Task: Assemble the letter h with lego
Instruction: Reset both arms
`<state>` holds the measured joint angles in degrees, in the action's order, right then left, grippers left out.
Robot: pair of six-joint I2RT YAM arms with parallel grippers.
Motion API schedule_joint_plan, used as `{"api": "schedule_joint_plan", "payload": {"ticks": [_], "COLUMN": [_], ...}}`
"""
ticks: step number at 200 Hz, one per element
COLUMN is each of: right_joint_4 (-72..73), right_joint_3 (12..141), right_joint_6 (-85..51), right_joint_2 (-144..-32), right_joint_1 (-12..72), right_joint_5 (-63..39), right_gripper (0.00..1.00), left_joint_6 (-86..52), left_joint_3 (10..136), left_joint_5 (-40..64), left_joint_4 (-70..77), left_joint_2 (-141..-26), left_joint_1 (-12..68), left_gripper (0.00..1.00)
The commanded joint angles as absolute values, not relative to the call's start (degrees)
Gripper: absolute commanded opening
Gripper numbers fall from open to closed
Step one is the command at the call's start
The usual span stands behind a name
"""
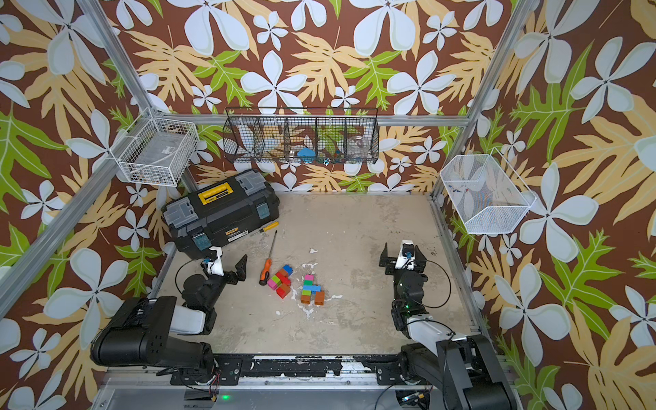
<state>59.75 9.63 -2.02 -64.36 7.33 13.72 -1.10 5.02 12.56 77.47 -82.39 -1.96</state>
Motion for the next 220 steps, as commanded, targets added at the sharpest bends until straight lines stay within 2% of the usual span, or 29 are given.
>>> {"api": "schedule_joint_plan", "payload": {"ticks": [1, 19, 49, 79, 100, 120, 137, 220], "right_joint_4": [53.1, 63.6, 70.1, 64.4, 82.8, 71.2, 75.2, 71.3], "right_joint_3": [9.0, 3.3, 5.6, 12.9, 6.6, 10.3, 9.4, 10.4], "right_joint_6": [-6.3, -5.4, 1.9, 0.2, -1.6, -1.5, -1.9, -2.9], "right_joint_2": [-62.1, -65.1, -71.2, -80.6, -87.0, -84.6, -86.0, -84.5], "right_joint_1": [7.3, 7.1, 7.1, 6.0, 4.1, 4.0, 3.7, 3.1], "right_joint_5": [12.2, 15.8, 11.6, 12.3, 13.2, 10.8, 12.0, 12.1], "right_gripper": [1.00, 1.00, 1.00, 1.00, 1.00, 1.00, 0.99, 1.00], "left_joint_6": [-1.1, -0.5, -1.0, -0.2, 0.1, 0.4, 0.8, 0.6], "left_joint_3": [6.2, 6.8, 6.4, 6.0, 5.8, 5.6, 5.6, 5.6], "left_joint_5": [14.1, 13.1, 13.1, 12.5, 12.0, 11.3, 10.9, 10.7], "left_joint_4": [80.7, 76.8, 78.7, 79.1, 79.2, 79.2, 79.2, 79.3], "left_joint_2": [-83.8, -82.5, -83.1, -82.8, -82.7, -82.6, -82.6, -82.5], "left_joint_1": [-1.8, -1.8, -1.7, -0.9, -0.5, 0.0, 0.4, 0.4], "left_gripper": [1.00, 1.00, 1.00, 1.00, 1.00, 1.00, 1.00, 1.00]}}
